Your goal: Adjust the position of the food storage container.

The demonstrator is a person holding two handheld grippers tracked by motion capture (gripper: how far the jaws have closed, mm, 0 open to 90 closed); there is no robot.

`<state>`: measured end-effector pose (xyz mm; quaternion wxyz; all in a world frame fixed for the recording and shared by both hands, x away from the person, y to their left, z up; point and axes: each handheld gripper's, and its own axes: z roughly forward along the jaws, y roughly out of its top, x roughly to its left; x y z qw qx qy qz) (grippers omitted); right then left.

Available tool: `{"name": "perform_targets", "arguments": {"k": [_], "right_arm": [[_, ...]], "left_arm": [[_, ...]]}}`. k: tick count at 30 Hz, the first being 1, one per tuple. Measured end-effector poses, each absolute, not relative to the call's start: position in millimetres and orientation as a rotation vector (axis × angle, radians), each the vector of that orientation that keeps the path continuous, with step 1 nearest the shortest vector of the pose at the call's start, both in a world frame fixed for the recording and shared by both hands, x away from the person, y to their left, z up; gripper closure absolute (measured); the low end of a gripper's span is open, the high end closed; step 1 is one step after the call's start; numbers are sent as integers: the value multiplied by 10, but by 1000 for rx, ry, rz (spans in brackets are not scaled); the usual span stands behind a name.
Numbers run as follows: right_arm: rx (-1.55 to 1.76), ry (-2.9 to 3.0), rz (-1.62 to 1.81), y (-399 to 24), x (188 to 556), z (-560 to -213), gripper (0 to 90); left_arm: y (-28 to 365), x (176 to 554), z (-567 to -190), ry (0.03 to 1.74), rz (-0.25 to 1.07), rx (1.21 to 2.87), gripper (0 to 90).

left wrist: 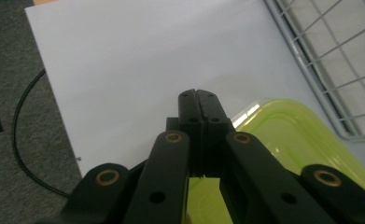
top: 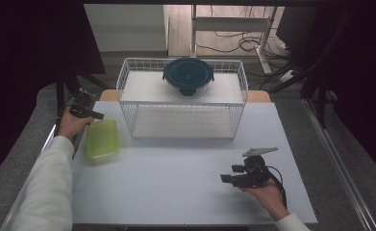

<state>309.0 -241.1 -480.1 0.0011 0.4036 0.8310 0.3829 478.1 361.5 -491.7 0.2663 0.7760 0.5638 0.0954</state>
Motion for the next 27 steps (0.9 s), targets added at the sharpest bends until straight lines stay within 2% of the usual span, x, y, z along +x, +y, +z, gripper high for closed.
{"name": "perform_targets", "arguments": {"k": [6, 14, 27], "right_arm": [[1266, 2612, 1197, -2399, 3089, -4808, 292], [1262, 2612, 1205, -2406, 3085, -4799, 293], [1239, 2622, 1219, -2367, 3055, -4765, 293]], "left_arm": [[3587, 4754, -4912, 1501, 234, 2116, 898], [3421, 4661, -4899, 1438, 187, 2228, 897], [3205, 4208, -4901, 1326, 127, 2331, 897]]}}
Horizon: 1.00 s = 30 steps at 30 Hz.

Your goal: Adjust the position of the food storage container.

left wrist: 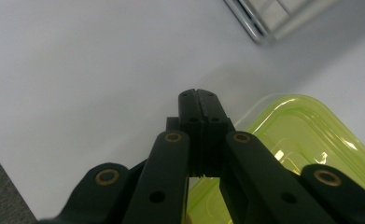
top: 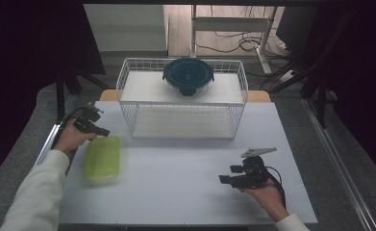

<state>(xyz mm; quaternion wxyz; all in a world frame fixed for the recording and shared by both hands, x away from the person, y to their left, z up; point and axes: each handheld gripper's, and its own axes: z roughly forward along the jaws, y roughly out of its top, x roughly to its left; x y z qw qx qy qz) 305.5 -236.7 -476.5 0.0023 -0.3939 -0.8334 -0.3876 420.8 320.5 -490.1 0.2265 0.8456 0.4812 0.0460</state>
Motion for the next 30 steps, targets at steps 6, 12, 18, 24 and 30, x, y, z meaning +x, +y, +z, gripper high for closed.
{"name": "perform_targets", "arguments": {"k": [6, 12, 18, 24, 30], "right_arm": [[-1225, -2617, -1214, -2347, 3053, -4768, 293], [-1225, -2617, -1221, -2344, 3047, -4756, 293], [-1230, -2620, -1223, -2362, 3043, -4749, 292], [-1231, -2616, -1231, -2357, 3036, -4745, 293], [-1227, -2622, -1224, -2336, 3037, -4744, 293]], "left_arm": [[3123, 4025, -4906, 1296, 104, 2350, 896], [3137, 3920, -4820, 1295, 159, 2302, 895], [3333, 3685, -4661, 1302, 200, 2210, 897], [3568, 3325, -4632, 1309, 206, 2123, 898], [3707, 2936, -4726, 1339, 212, 2120, 899]]}}
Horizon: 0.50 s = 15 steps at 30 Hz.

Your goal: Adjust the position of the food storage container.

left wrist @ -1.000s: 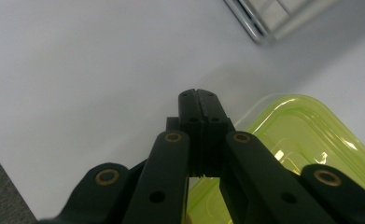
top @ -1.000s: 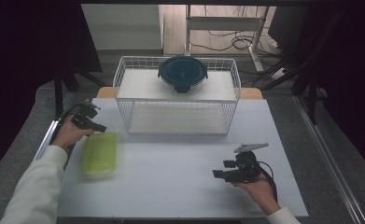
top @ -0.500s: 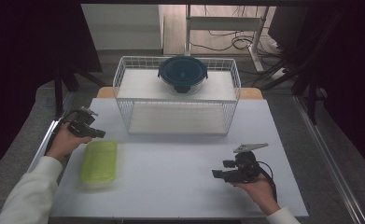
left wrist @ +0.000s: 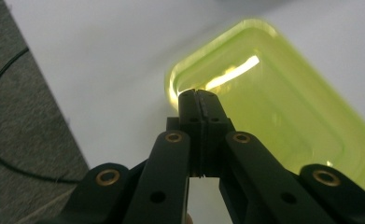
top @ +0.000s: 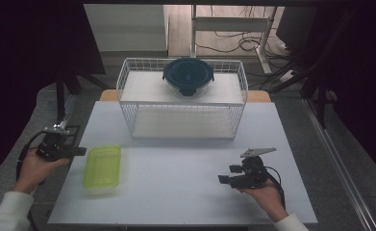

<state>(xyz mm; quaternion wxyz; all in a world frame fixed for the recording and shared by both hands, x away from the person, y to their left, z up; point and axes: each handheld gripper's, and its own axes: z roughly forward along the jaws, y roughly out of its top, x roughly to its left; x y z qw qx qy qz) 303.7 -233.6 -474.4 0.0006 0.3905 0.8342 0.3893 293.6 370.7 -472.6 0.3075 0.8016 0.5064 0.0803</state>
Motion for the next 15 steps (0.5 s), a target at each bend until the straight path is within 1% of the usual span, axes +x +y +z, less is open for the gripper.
{"name": "perform_targets", "arguments": {"k": [5, 9, 15], "right_arm": [[1222, 2622, 1221, -2322, 3037, -4748, 292], [1226, 2622, 1221, -2312, 3037, -4747, 293], [1207, 2627, 1222, -2283, 3032, -4748, 293]], "left_arm": [[3729, 2624, -4797, 1333, 196, 2127, 899], [3659, 2447, -4905, 1324, 179, 2177, 899], [3571, 2341, -4993, 1322, 187, 2234, 899]]}}
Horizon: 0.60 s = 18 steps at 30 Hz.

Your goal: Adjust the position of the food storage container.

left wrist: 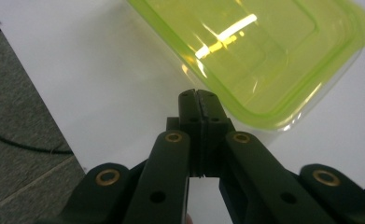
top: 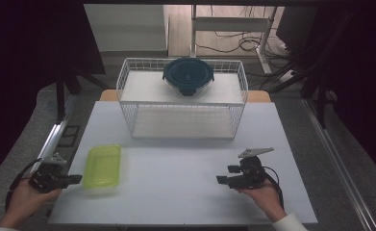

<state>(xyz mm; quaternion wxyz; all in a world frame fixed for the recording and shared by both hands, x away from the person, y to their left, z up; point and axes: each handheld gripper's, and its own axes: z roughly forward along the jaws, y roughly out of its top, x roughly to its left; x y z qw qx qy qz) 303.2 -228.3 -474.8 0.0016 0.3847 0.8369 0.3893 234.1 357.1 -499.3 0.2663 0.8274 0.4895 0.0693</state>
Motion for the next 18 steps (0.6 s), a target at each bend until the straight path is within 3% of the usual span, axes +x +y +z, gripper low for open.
{"name": "perform_targets", "arguments": {"k": [18], "right_arm": [[1217, 2634, 1215, -2290, 3034, -4751, 293]], "left_arm": [[2896, 2413, -5098, 1169, 96, 2319, 898]]}}
